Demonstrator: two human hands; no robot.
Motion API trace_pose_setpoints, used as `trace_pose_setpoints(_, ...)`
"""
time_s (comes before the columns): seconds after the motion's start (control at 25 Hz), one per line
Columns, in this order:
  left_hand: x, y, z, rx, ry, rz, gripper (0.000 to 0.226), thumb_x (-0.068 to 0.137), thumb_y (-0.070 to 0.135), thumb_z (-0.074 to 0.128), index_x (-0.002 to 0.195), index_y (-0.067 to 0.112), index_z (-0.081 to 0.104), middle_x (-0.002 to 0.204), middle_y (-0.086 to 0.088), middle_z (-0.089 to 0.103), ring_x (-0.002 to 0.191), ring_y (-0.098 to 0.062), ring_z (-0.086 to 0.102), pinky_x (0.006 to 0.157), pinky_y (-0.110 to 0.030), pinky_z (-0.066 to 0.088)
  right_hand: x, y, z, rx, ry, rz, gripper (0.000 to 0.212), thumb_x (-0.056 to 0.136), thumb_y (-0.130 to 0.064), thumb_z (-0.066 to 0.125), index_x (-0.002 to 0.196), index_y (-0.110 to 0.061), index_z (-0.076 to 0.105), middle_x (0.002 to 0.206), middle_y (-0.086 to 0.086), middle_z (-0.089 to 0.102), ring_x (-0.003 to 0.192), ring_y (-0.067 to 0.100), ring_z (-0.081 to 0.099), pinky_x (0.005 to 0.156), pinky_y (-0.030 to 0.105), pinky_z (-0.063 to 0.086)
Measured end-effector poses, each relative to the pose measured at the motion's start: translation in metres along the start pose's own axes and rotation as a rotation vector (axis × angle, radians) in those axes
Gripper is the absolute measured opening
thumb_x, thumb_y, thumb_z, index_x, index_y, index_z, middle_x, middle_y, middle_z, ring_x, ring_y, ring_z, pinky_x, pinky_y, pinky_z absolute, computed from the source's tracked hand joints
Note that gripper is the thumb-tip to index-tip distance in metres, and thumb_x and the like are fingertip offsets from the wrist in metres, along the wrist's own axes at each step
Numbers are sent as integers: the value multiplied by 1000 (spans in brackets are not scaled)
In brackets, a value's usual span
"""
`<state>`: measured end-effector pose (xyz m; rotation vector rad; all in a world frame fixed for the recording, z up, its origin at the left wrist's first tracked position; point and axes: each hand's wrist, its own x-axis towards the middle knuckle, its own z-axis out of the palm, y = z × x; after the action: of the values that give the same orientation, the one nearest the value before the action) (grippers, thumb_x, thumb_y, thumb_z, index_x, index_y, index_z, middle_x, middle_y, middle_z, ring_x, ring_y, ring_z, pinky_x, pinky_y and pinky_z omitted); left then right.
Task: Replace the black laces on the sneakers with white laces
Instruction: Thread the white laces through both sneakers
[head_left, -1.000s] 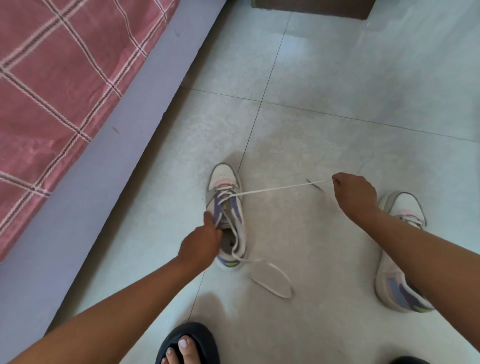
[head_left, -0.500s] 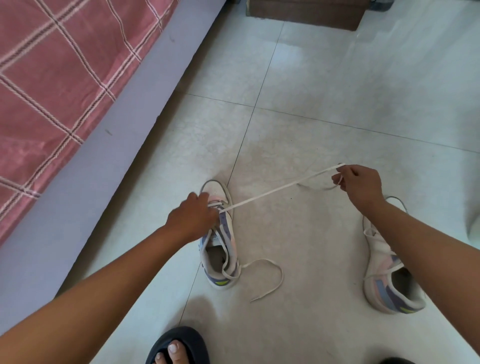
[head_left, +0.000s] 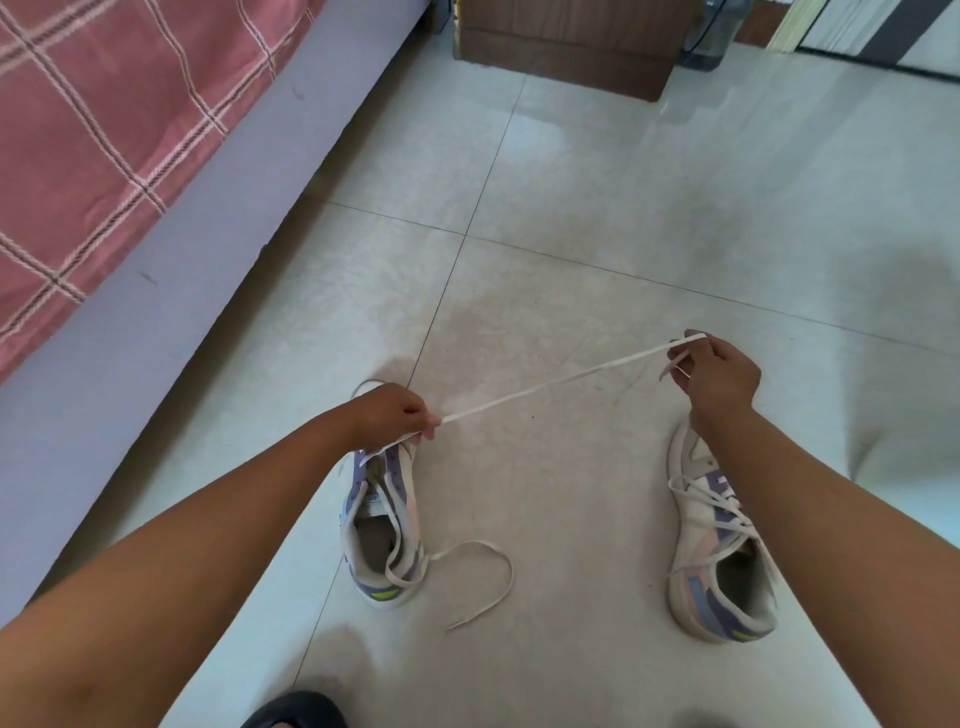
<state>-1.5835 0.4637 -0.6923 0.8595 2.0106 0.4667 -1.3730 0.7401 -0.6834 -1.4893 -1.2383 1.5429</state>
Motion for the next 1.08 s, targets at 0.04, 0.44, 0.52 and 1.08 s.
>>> trace_pose_setpoints(0.04,0,-2,-1,-16,16,-2,25,93,23,56,75,15,70,66,5,62,46,6,50,44,-5,35,2,-2,-4,36,-10,47,11,91,-11,55,86,-13,65,77,7,64,72,15,62,71,25,52)
trace_pose_setpoints(0.44,-5,-7,-10,-93,25,-72,27,94,30,55,72,24,69,69,8,66,65,-6,54,62,-17,40,17,-7,-38,27,20,353,20,95,-16,52,75,-14,53,65,4,65,54,11,63,55,21,49)
trace_pose_setpoints(0.52,-9,2,-15,-242,-1,-129,24,93,30,56,78,19,70,78,3,70,73,-8,60,69,-18,44,10,3,-31,-101,-62,475,28,96,-24,51,70,-13,50,50,0,62,39,7,57,39,13,40)
trace_pose_setpoints(1.08,-50,-4,-19,99,346,-112,19,89,21,59,88,6,69,89,-2,65,77,-14,55,67,-23,38,-167,78,131,-155,-575,511,16,81,8,63,72,-4,61,64,10,55,55,16,50,48,18,44)
